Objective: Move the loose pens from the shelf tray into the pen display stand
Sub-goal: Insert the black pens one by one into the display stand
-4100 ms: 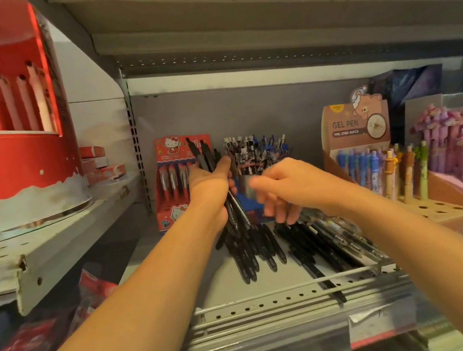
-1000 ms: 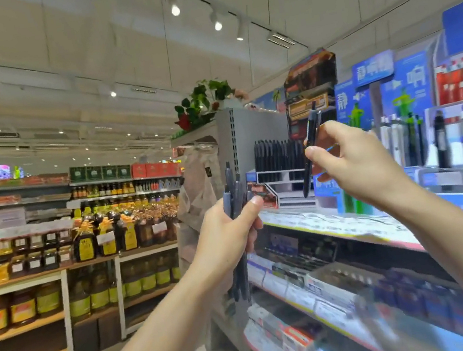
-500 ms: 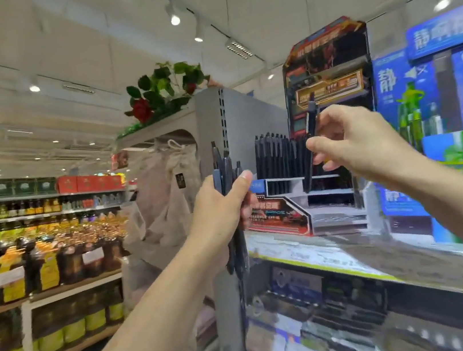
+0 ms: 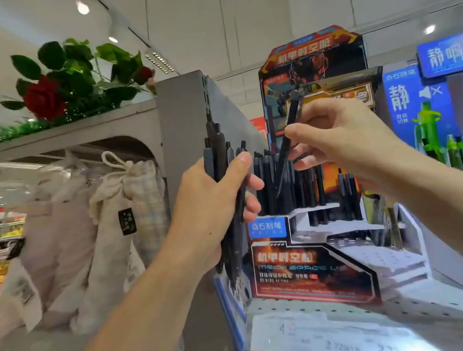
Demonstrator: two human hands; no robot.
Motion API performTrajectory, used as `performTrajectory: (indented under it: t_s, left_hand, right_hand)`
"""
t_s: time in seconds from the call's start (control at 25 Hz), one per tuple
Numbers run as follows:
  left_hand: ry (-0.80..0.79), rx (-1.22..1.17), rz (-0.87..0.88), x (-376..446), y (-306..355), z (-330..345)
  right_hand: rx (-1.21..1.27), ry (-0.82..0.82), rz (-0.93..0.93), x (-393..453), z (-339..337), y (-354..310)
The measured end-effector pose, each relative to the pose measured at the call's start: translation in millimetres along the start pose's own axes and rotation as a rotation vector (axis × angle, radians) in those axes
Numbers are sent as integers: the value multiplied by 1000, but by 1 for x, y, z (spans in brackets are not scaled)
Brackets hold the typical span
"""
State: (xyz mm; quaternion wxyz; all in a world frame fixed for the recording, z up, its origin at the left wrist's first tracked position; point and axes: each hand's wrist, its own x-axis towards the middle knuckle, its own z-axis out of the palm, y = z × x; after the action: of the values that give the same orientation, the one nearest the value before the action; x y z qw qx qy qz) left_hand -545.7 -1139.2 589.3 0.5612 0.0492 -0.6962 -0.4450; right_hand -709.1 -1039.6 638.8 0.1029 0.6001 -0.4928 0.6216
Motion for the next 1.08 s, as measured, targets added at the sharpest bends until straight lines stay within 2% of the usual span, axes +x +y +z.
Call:
performTrajectory:
  t_s: [0.52,1.08]
  left_hand:
    - [86,13,5,36,-12,-8]
    - [20,10,7,39,-21,-1]
  right_hand:
    - [-252,-121,14,32,26,22]
    - [-276,-239,135,32,27,12]
